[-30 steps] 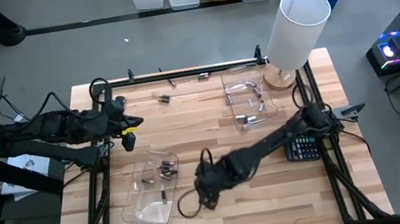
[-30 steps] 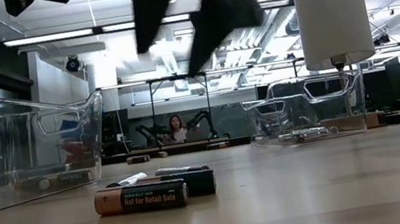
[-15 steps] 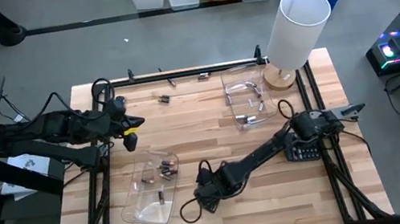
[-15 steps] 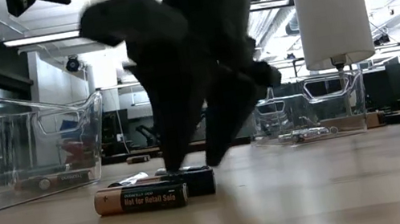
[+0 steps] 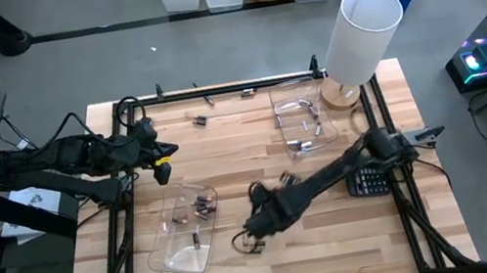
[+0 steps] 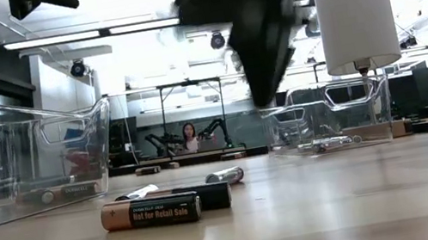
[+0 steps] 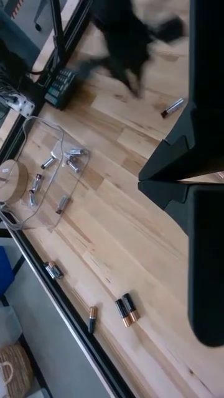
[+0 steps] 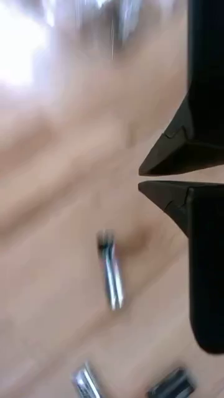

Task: Sort batteries
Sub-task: Put the silver battery into the right transparent bin

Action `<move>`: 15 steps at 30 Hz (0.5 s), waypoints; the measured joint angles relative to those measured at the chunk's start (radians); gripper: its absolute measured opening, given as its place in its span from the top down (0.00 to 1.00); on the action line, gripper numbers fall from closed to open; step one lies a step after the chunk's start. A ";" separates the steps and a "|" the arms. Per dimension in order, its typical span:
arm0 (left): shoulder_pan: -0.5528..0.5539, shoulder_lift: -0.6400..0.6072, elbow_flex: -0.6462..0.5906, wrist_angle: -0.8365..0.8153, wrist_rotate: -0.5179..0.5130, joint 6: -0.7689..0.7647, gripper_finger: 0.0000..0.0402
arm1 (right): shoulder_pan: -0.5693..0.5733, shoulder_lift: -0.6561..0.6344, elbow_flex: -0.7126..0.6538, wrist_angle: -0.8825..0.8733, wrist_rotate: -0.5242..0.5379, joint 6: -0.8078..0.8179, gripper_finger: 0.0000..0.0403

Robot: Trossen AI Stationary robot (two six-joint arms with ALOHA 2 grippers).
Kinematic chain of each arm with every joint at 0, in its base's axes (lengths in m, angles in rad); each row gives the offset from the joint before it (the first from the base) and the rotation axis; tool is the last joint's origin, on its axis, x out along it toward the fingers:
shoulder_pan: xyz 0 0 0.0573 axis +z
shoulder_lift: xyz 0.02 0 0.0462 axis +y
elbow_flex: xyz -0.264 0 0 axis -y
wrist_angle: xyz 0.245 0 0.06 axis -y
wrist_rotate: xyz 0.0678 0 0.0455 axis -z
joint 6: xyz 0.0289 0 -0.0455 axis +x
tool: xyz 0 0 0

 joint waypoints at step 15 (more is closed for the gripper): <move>0.000 0.000 0.000 0.000 0.003 -0.001 1.00 | -0.273 -0.693 -0.604 -0.017 0.168 0.396 0.98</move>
